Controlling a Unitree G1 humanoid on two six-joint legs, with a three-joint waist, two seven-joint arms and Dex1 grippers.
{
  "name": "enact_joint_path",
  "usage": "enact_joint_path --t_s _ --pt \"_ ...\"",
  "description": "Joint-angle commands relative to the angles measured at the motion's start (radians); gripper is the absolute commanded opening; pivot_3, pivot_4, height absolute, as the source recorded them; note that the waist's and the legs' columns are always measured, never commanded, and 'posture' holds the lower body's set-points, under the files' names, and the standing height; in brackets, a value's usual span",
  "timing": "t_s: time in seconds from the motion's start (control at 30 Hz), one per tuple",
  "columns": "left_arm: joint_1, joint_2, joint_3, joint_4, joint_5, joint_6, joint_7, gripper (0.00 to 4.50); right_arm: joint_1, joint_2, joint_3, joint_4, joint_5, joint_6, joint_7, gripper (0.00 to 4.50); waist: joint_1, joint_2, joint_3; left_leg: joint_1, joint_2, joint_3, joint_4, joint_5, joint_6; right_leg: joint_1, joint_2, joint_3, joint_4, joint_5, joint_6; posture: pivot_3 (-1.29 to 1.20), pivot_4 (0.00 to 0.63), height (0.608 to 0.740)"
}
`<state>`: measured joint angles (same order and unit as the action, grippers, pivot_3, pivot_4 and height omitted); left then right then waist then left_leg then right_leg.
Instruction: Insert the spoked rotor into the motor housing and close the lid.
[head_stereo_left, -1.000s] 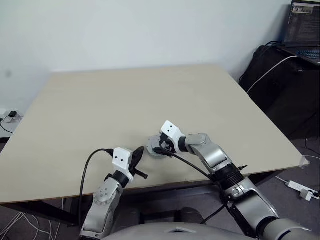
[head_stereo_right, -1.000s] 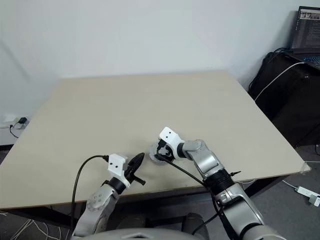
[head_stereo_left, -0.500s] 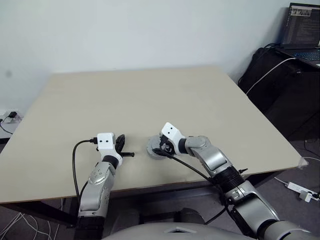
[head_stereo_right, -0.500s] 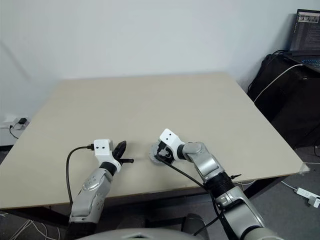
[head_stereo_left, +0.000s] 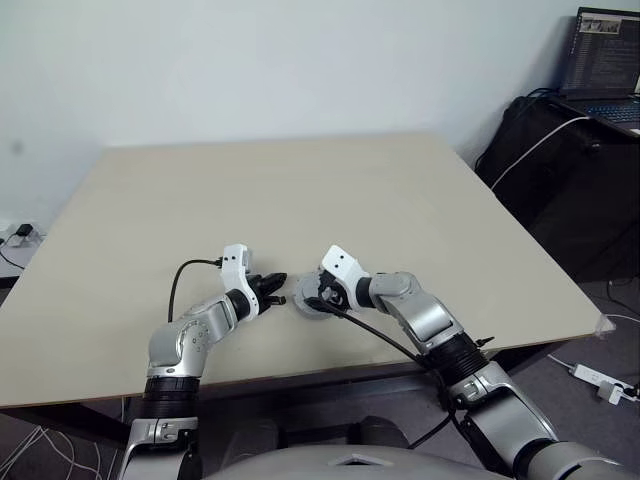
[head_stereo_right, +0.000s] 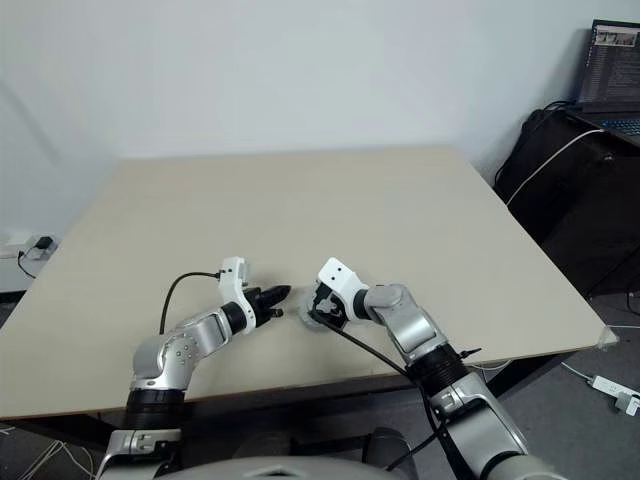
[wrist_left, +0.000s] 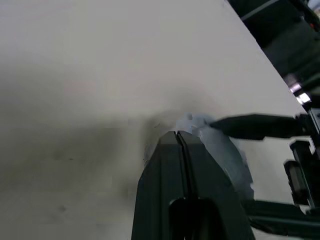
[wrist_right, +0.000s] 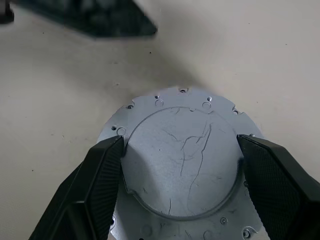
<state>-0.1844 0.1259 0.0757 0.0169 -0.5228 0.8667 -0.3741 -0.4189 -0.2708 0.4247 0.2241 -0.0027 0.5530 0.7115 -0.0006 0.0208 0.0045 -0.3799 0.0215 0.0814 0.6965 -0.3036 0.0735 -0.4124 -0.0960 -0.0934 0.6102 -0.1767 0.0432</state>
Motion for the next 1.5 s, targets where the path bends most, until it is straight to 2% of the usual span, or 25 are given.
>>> enact_joint_path --t_s 0.03,0.37,0.63,1.07,1.13,1.2,1.5 --pt "-0.054 0.004 -0.028 0.027 -0.008 0.041 -0.023 0.0 0.03 -0.019 0.022 0.027 -0.031 0.047 -0.004 3.29 0.0 -0.001 0.0 0.0 0.0 0.0 0.0 0.0 0.0 0.0 0.0 0.0 0.0 0.0 0.0 0.0 0.0 0.74" --pt "-0.077 -0.016 -0.126 0.047 0.029 0.07 -0.032 0.0 0.041 -0.022 0.02 0.006 -0.027 0.059 -0.013 3.29 0.0 -0.002 0.001 0.0 0.0 -0.001 -0.001 -0.001 -0.001 0.0 0.0 0.0 0.0 0.0 -0.001 0.0 0.0 0.74" --pt "-0.072 -0.073 -0.086 0.043 0.048 0.045 0.058 0.0 0.047 -0.024 0.018 -0.001 -0.026 0.066 -0.017 3.29 0.003 -0.002 0.002 0.0 0.0 -0.001 -0.001 -0.001 -0.001 0.0 -0.001 0.0 -0.001 -0.001 -0.001 0.0 0.0 0.74" --pt "-0.078 -0.076 -0.08 0.064 0.06 0.078 0.096 0.0 0.042 -0.022 0.022 0.0 -0.02 0.065 -0.002 3.29 0.003 -0.002 0.002 0.0 0.0 -0.001 -0.002 -0.001 -0.001 0.0 -0.001 0.0 -0.001 -0.001 -0.001 0.0 0.0 0.74" --pt "-0.078 -0.077 -0.08 0.062 0.058 0.082 0.092 0.0 0.046 -0.027 0.02 -0.011 -0.012 0.078 0.009 4.03 0.003 -0.003 0.002 0.0 0.0 -0.002 -0.003 -0.001 -0.001 0.0 -0.001 0.0 -0.001 -0.001 -0.001 0.0 0.0 0.74" --pt "-0.078 -0.078 -0.081 0.062 0.057 0.085 0.089 0.0 0.05 -0.032 0.02 -0.023 -0.009 0.086 0.014 4.49 0.002 -0.003 0.002 0.0 0.0 -0.002 -0.003 -0.001 -0.001 -0.001 -0.001 0.0 -0.001 -0.002 -0.001 0.0 0.0 0.74" --pt "-0.08 -0.08 -0.084 0.064 0.055 0.085 0.081 0.0 0.106 -0.08 -0.017 -0.116 -0.01 0.116 -0.008 4.49 0.005 -0.003 0.002 0.001 0.0 -0.002 -0.004 -0.001 -0.002 0.0 -0.001 -0.001 -0.002 -0.002 -0.001 0.0 0.0 0.74"
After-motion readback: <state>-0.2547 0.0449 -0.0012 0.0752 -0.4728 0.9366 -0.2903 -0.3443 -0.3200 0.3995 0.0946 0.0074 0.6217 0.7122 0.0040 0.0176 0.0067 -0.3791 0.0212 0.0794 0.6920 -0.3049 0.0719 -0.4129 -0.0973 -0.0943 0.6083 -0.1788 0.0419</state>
